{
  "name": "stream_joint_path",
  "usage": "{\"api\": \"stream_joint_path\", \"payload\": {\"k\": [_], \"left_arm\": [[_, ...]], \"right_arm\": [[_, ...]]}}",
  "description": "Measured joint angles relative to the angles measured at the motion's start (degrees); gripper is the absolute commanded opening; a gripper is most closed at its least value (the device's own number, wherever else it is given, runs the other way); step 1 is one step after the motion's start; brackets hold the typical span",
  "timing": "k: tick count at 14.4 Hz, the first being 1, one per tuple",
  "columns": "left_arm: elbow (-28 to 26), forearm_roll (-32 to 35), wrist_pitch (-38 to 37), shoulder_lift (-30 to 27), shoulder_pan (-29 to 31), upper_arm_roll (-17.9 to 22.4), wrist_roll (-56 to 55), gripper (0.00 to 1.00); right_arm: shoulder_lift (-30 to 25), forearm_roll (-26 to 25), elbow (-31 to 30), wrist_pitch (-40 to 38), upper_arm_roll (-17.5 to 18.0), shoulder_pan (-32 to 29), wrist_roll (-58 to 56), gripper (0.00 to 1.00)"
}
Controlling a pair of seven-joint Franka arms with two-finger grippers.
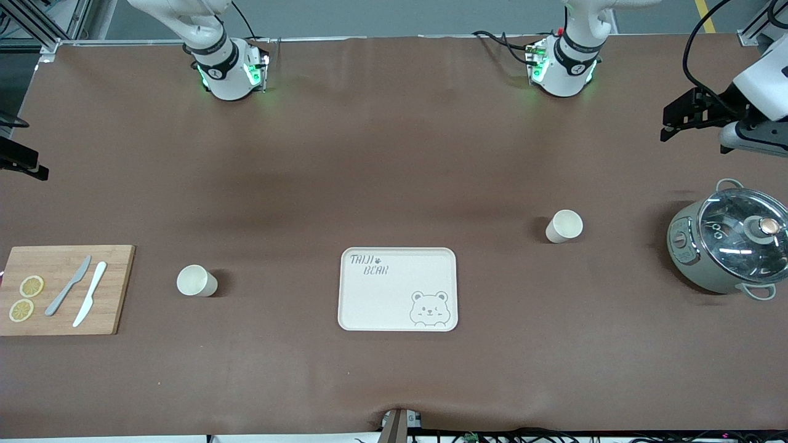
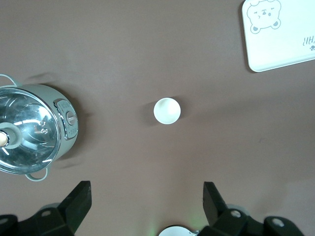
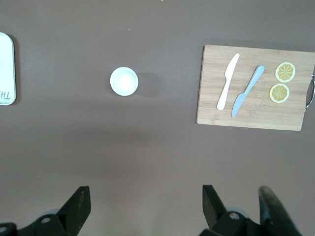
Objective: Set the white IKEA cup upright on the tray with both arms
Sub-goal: 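Move the left gripper down to the white cup beside the pot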
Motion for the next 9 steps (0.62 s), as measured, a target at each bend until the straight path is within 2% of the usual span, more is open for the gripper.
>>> {"api": "stream_joint_path", "payload": {"k": [6,9], "left_arm": [[-0.49,0.00,-0.01,0.14,-0.09,-0.38,-0.01,1.00],[-4.13,0.00,1.69,0.45,-0.04,-0.39,0.00,1.00]], "right_arm": [[0.47,-0.05,-0.10,-0.03,-0.02,-0.01,0.00,1.00],[1.56,-0.05,-0.10,0.02,-0.20,-0.03,0.00,1.00]]}}
